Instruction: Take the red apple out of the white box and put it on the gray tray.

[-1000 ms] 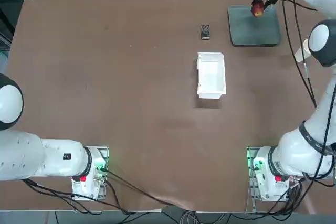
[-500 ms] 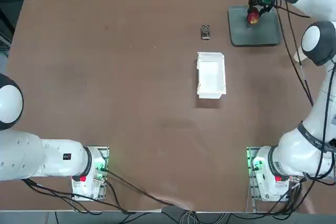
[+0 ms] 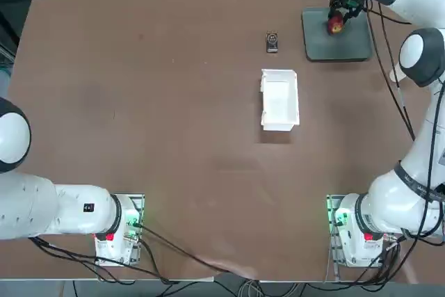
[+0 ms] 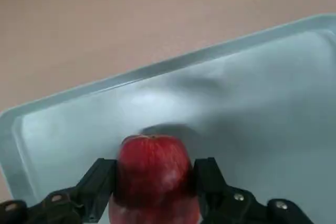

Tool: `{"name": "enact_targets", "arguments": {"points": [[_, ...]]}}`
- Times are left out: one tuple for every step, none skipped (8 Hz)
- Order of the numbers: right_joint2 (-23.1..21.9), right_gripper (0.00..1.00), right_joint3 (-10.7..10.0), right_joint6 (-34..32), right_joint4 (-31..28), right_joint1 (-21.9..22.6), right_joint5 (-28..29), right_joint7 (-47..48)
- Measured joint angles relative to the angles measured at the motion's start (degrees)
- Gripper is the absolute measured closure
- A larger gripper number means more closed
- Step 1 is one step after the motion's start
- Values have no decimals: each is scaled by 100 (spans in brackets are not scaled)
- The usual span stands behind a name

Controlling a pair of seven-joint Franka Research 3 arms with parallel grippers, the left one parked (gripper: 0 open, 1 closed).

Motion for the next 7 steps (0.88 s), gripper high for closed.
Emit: {"name": "enact_targets", "arguments": {"points": [[0,15,0,0,0,0,0,0],[1,12,0,0,0,2,-2,0],[5,0,5,0,-1,5,-59,-32],[5,0,19,7,10,9,-130,-75],[0,0,38,14,49,16,-190,-94],[-26,0,70,21,110,20,-227,-104],[-93,0,124,23,165,25,-357,-112]]}}
